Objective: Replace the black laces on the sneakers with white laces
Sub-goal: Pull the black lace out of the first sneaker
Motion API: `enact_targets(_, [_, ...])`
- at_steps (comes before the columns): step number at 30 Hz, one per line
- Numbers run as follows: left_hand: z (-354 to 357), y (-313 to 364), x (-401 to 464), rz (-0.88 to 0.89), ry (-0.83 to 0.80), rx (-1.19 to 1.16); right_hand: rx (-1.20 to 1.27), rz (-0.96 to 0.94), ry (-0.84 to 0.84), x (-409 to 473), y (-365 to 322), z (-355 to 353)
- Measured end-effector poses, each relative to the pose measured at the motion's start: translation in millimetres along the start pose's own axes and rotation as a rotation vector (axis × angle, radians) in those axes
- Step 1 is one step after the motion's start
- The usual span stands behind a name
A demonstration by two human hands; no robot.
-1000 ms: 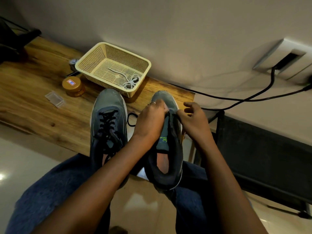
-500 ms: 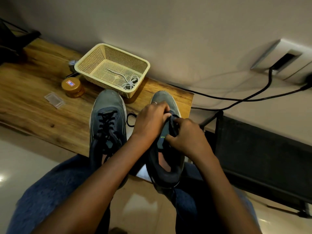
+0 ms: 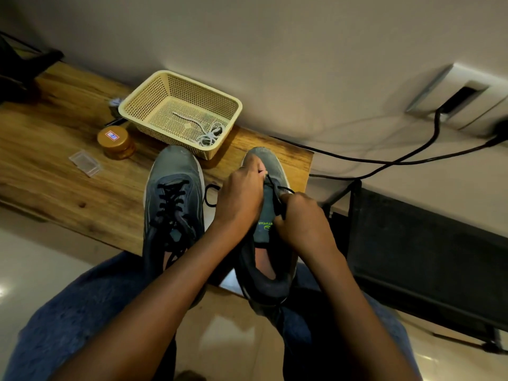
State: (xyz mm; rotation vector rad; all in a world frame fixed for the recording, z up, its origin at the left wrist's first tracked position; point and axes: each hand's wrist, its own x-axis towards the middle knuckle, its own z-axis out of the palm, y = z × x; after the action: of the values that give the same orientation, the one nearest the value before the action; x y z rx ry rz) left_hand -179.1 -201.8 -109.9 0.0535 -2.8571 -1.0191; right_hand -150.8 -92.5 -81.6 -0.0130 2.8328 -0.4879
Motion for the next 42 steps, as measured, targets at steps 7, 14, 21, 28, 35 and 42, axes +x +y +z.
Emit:
enact_targets(7, [2.3,-5.9,2.8,0.110,-0.087,0.103,0.028,0.000,-0.019,2.6,-0.4,1.1])
enact_targets(14, [0.9,-2.2,0.9,0.024,0.039,0.065,0.087,-0.027,0.015,-1.0,-2.1,-5.7])
enact_targets(21, [2.7,-4.2,1.7,0.126,-0.085,0.075,0.051,-0.007,-0.023,0.2,0.4,-5.1])
enact_targets(28, [-3.0,0.5,-1.5,0.146,-0.030,0.145,0.053,-0.009,-0.037,-0.3,-1.0,-6.4])
enact_targets(35, [1.3,-1.3,0.1,-0.030,0.074,-0.121,0.092,0.018,-0.037,-0.1,-1.8,-8.2])
enact_targets(42, [2.8,-4.7,2.8,0.033,-0.098,0.040,0.066,0.022,-0.062,1.9,-1.3,-6.8])
